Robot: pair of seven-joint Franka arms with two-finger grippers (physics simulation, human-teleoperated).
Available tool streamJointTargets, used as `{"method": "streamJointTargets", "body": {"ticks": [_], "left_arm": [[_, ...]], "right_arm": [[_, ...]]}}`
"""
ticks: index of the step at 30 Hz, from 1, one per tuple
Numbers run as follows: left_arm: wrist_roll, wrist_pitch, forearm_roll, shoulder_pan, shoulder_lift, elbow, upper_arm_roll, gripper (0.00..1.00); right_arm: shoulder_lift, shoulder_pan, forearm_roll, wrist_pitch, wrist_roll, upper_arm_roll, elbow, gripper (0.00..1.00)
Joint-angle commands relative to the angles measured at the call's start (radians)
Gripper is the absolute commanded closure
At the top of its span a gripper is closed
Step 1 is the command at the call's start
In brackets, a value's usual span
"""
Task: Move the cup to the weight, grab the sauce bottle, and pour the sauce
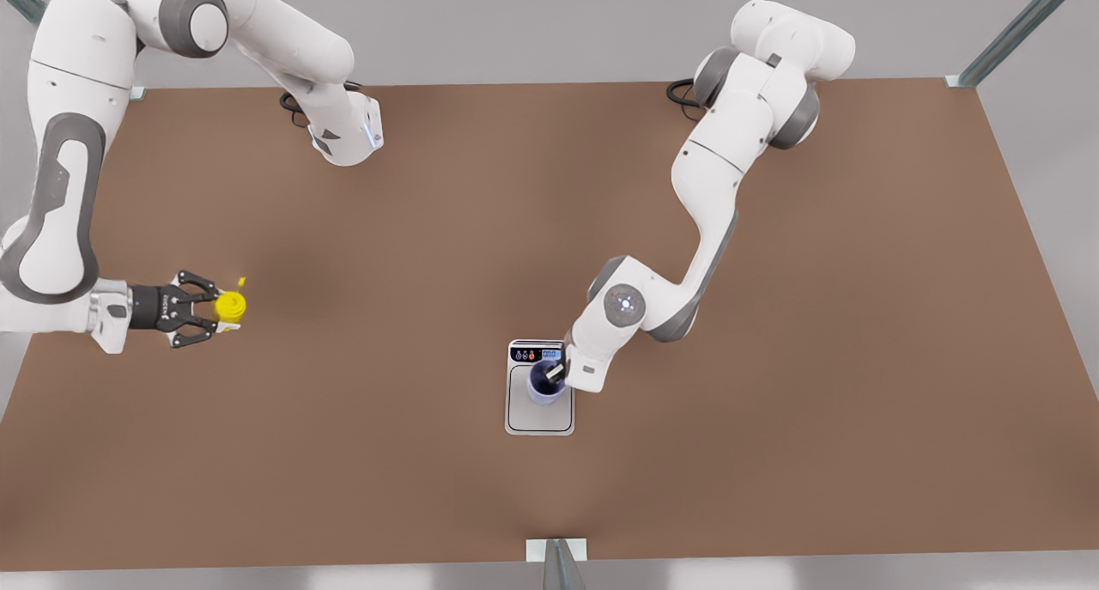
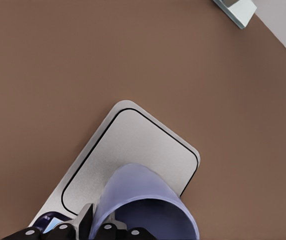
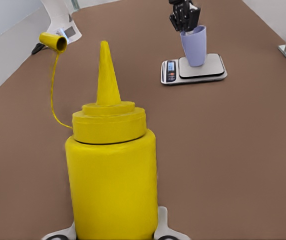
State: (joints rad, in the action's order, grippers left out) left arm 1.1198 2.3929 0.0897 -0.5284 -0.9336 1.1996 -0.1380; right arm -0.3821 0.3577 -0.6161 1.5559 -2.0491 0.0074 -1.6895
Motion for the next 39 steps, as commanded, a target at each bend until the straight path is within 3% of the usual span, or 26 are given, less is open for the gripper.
{"method": "streamJointTargets", "body": {"ticks": [1,4,7,9,15,17,18,21,22,24,27,29,30,31,33,39], "left_arm": [[0.000,0.003,0.004,-0.001,-0.001,0.000,0.000,0.56],[0.005,0.005,0.004,0.001,0.002,-0.002,0.000,0.55],[0.009,-0.006,0.002,0.001,0.016,-0.008,0.005,0.25],[0.009,-0.017,0.001,0.001,0.033,-0.008,0.005,0.16],[0.008,-0.126,0.005,0.008,0.088,-0.012,0.008,0.14],[-0.061,-0.246,0.008,0.022,0.116,-0.043,0.035,0.13],[-0.241,-0.441,0.013,0.094,0.168,-0.074,0.049,0.00],[-0.777,-0.774,0.005,0.335,0.297,-0.074,0.051,0.00],[-0.946,-0.837,0.004,0.372,0.338,-0.074,0.126,0.00],[-1.080,-0.863,-0.080,0.372,0.417,-0.074,0.216,0.00],[-1.094,-0.871,-0.186,0.375,0.558,-0.014,0.147,0.00],[-1.085,-0.824,-0.192,0.438,0.619,0.058,0.051,0.00],[-1.081,-0.824,-0.228,0.446,0.624,0.063,0.037,0.00],[-1.089,-0.827,-0.228,0.447,0.622,0.064,0.037,0.00],[-1.095,-0.847,-0.226,0.446,0.618,0.063,0.048,0.00],[-1.097,-0.845,-0.228,0.447,0.593,0.064,0.048,0.00]], "right_arm": [[0.005,-0.006,-0.005,0.018,0.013,0.000,-0.010,0.55],[0.052,-0.097,-0.005,0.105,0.138,0.000,-0.059,0.54],[0.074,-0.189,-0.007,0.162,0.240,-0.001,-0.058,0.54],[0.094,-0.253,-0.002,0.208,0.306,-0.001,-0.059,0.54],[0.114,-0.433,0.088,0.332,0.615,-0.007,-0.052,0.54],[0.115,-0.506,0.168,0.401,0.757,-0.007,-0.047,0.54],[0.114,-0.559,0.232,0.411,0.852,-0.007,-0.029,0.54],[0.106,-0.651,0.318,0.441,1.041,-0.007,-0.007,0.54],[0.103,-0.698,0.390,0.447,1.155,-0.006,0.005,0.54],[0.091,-0.752,0.427,0.475,1.245,-0.009,0.008,0.54],[0.037,-0.824,0.513,0.471,1.333,-0.018,0.073,0.54],[0.003,-0.925,0.564,0.460,1.336,-0.101,0.114,0.54],[-0.020,-0.976,0.570,0.441,1.334,-0.139,0.139,0.54],[-0.057,-1.086,0.570,0.403,1.331,-0.257,0.183,0.54],[-0.092,-1.180,0.573,0.398,1.322,-0.348,0.192,0.54],[-0.250,-1.231,0.644,0.266,1.296,-0.437,0.381,0.54]]}}
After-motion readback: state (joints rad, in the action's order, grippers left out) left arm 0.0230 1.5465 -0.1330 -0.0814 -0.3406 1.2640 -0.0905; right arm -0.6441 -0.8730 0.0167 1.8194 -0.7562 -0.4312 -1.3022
